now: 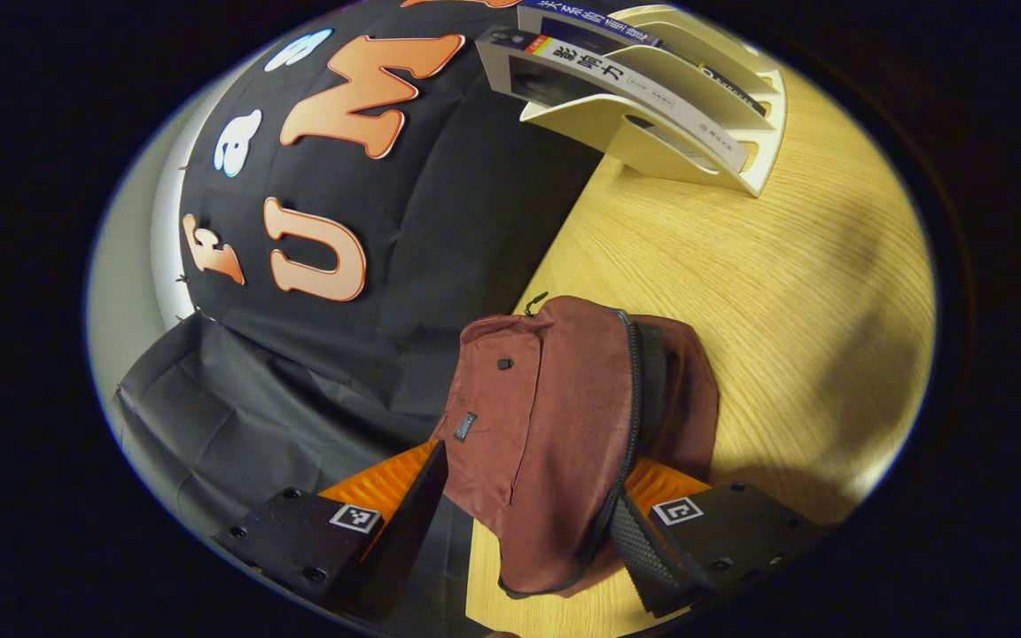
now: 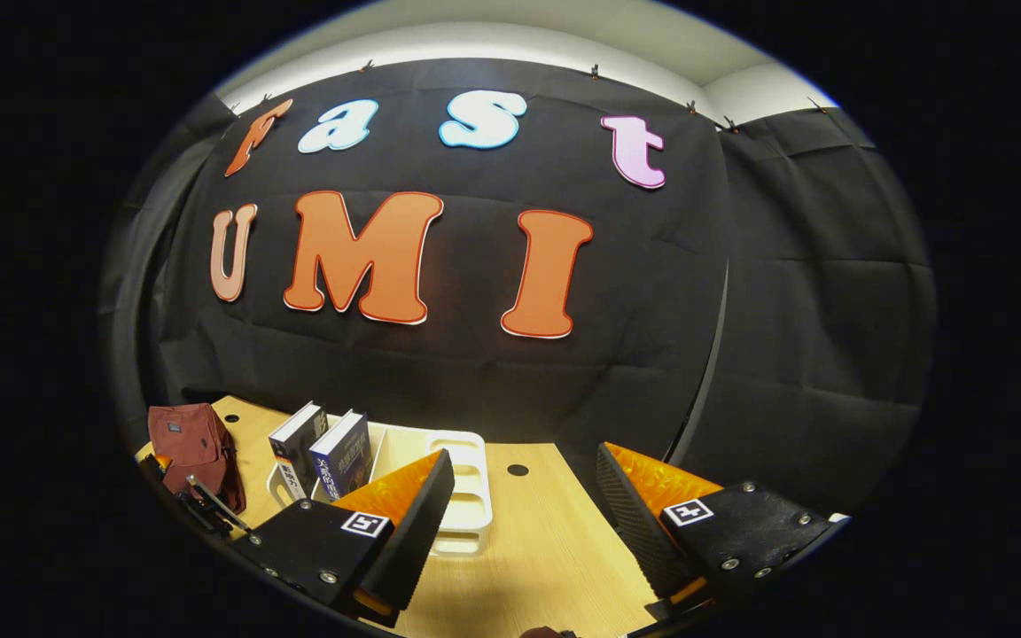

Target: Open the schoolbag, grab two books from the bookshelf and put them into the schoolbag.

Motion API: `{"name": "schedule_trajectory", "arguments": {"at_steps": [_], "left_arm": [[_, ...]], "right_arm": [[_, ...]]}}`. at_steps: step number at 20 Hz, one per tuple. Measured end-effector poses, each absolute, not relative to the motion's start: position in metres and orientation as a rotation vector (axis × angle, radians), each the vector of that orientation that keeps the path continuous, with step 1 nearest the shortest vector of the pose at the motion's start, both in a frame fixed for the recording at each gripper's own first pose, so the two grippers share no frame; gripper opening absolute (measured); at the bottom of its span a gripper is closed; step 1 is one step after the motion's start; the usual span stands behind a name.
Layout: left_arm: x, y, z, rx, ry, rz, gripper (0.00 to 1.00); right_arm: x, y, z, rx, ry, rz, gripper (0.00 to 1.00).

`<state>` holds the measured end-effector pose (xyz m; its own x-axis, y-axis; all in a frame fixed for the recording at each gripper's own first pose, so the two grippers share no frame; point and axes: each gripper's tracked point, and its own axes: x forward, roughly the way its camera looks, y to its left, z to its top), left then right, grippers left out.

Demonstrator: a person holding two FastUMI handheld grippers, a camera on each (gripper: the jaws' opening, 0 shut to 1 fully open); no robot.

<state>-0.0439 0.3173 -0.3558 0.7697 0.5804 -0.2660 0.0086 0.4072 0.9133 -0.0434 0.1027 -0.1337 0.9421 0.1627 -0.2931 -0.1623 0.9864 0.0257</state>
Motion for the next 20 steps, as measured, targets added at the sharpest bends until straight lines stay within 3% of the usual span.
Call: {"name": "schedule_trajectory", "arguments": {"at_steps": [3,5,10,13,19,20], "left_arm": [[-0.027,0.331,-0.362,1.089,0.663,0.369,0.94],[-0.022,0.334,-0.359,1.065,0.697,0.351,0.8],[-0.016,0.327,-0.337,1.017,0.736,0.259,0.07],[-0.017,0.332,-0.316,0.957,0.784,0.239,0.0],[-0.009,0.333,-0.287,0.813,0.875,0.195,0.0],[-0.008,0.334,-0.283,0.79,0.889,0.175,0.05]], "right_arm": [[-0.047,0.1,-0.137,-0.029,0.297,0.171,0.96],[-0.048,0.1,-0.137,-0.033,0.295,0.177,0.96],[-0.044,0.1,-0.137,-0.009,0.272,0.2,0.96],[-0.041,0.1,-0.139,-0.003,0.266,0.223,0.96],[-0.037,0.127,-0.149,-0.005,0.3,0.356,0.96],[-0.038,0.136,-0.15,-0.012,0.31,0.383,0.96]]}}
